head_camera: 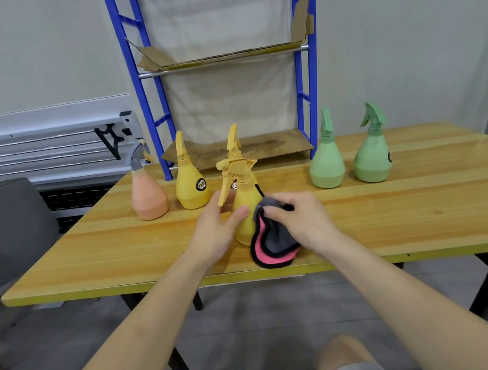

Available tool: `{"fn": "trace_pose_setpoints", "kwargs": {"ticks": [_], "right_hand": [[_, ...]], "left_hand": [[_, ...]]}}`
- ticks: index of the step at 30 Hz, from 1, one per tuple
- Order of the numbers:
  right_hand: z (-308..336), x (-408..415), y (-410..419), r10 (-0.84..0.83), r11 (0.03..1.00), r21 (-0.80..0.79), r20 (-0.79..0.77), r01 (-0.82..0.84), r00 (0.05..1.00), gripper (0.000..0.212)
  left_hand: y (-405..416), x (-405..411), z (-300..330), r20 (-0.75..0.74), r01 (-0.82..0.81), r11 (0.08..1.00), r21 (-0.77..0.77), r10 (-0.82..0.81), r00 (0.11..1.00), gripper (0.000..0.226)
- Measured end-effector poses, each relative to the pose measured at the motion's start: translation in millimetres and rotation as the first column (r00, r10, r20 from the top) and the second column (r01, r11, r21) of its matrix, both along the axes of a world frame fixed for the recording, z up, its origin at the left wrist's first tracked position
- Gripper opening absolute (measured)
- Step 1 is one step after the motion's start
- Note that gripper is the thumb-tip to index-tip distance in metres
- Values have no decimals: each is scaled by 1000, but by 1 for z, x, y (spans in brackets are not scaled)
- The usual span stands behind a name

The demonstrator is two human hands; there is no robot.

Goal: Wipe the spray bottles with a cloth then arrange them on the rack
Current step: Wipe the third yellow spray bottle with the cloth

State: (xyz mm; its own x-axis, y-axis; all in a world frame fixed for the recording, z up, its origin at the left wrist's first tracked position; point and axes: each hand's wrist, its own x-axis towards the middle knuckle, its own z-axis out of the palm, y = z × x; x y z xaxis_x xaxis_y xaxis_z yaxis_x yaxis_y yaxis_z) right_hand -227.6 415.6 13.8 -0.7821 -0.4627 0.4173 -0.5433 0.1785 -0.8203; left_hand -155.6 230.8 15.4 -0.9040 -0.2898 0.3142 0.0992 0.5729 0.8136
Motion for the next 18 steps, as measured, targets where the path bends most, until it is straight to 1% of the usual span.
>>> {"fn": "trace_pose_setpoints", "kwargs": {"ticks": [2, 3, 4, 5, 7, 9, 11, 13, 15, 18], "right_hand": [[13, 0, -7, -17, 998, -57, -60, 13, 998, 7], [17, 1, -10, -13, 996, -90, -61, 7, 998, 9], [18, 1, -12, -9, 994, -112, -42, 5, 999, 14], [16, 0, -13, -11, 993, -120, -12, 9, 1000, 24], [7, -5, -11, -26, 996, -81, 27, 28, 999, 42], [0, -9, -5, -12, 999, -36, 39, 14, 999, 46], [-5, -10, -1, 31, 999, -28, 56, -30, 998, 42], [-6, -8, 4, 58, 998, -4, 79, -57, 995, 32], [-9, -7, 5, 58, 996, 54, 96, -64, 994, 21], [-21, -3, 6, 20, 989, 144, 100, -34, 995, 11]], "left_hand": [[-2, -2, -3, 1, -3, 998, -63, 3, 1000, 43], [-1, -3, -6, 10, -9, 996, -90, 10, 1000, 44], [-1, -2, -7, 19, -9, 995, -103, 11, 1000, 45], [0, -3, -7, 18, -5, 995, -103, 7, 1000, 45], [2, -2, -7, 11, 5, 996, -88, -4, 1000, 46], [3, -1, -6, 3, 15, 996, -84, -15, 1000, 47], [4, 2, -6, -10, 10, 999, -52, -11, 1000, 47], [5, 3, -7, -25, -5, 1000, 20, 6, 1000, 42], [7, 5, -7, -27, -6, 996, 90, 9, 1000, 40], [9, 7, -5, -20, -17, 995, 98, 19, 1000, 46]]}}
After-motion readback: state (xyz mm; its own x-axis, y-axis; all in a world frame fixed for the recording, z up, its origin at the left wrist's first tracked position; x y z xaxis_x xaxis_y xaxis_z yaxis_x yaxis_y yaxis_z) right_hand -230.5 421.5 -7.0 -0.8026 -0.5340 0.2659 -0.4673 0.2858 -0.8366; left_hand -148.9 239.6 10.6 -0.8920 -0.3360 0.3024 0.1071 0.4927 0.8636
